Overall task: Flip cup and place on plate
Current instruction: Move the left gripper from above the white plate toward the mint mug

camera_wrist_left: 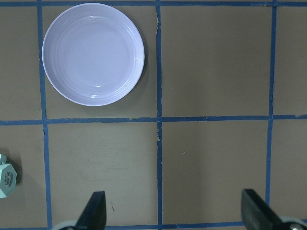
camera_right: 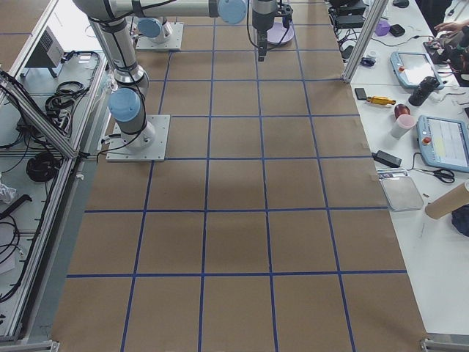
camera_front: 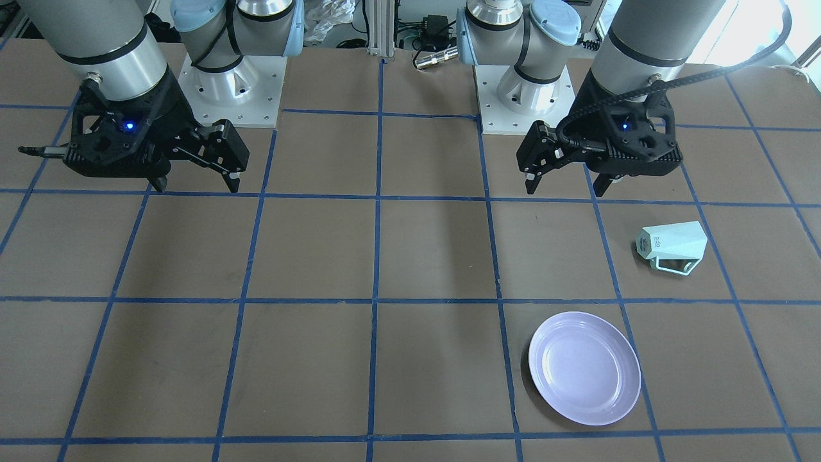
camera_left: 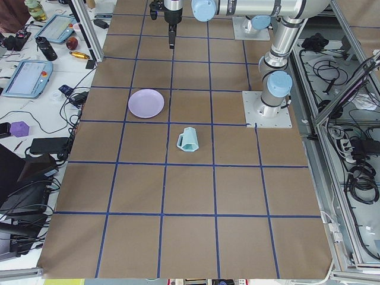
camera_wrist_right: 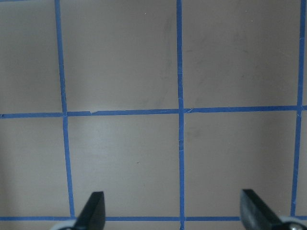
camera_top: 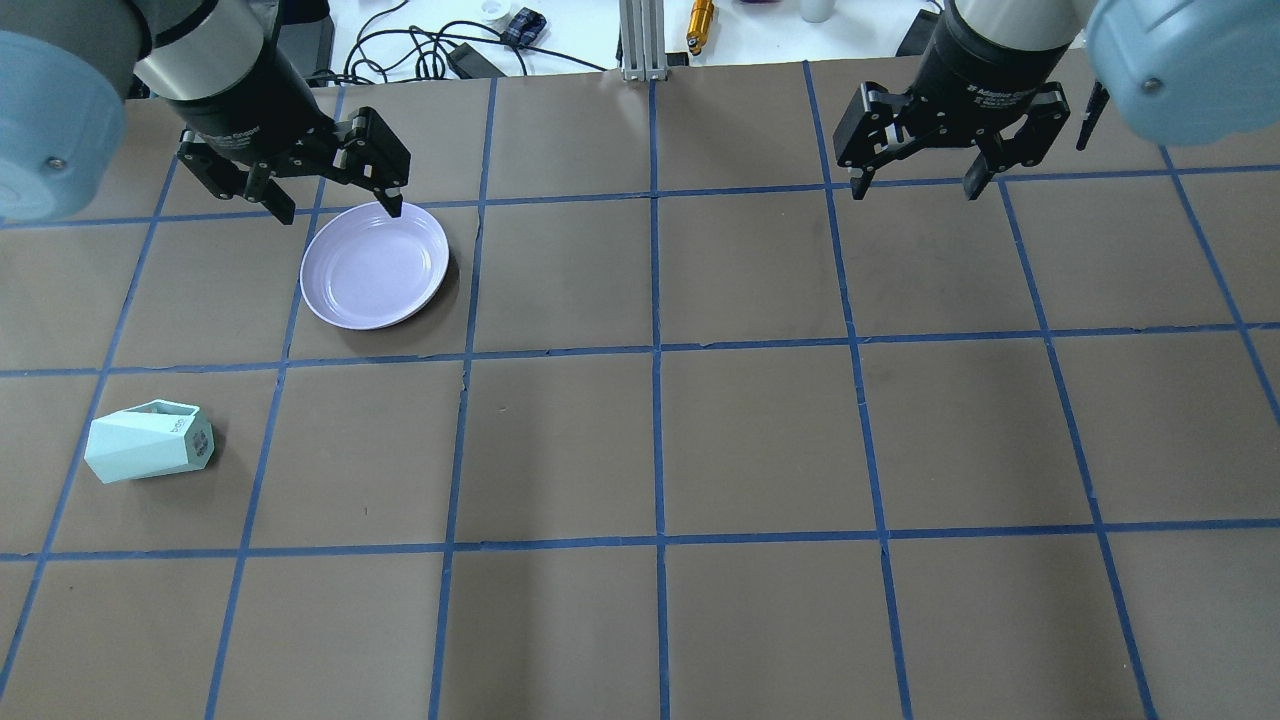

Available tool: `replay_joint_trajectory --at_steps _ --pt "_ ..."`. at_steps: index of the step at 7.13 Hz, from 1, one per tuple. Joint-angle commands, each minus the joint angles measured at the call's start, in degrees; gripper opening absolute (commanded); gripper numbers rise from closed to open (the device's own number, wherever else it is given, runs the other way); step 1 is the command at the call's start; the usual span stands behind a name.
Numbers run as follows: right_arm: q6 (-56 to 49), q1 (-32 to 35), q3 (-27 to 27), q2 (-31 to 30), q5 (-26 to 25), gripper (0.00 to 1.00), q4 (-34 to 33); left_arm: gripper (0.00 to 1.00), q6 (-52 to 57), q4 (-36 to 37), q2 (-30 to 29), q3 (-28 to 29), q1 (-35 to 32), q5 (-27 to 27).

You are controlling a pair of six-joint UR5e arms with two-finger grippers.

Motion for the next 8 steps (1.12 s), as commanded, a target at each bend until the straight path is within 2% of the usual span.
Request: replay_joint_trajectory --at_steps 1,8 --pt "0.05 0.00 0.00 0.00 -0.06 1.00 0.00 1.00 -0.68 -0.08 0.02 -0.02 0.12 0.08" --pt "0.05 0.00 0.00 0.00 0.03 1.00 0.00 1.00 -0.07 -1.05 0.45 -0.73 0.21 0.43"
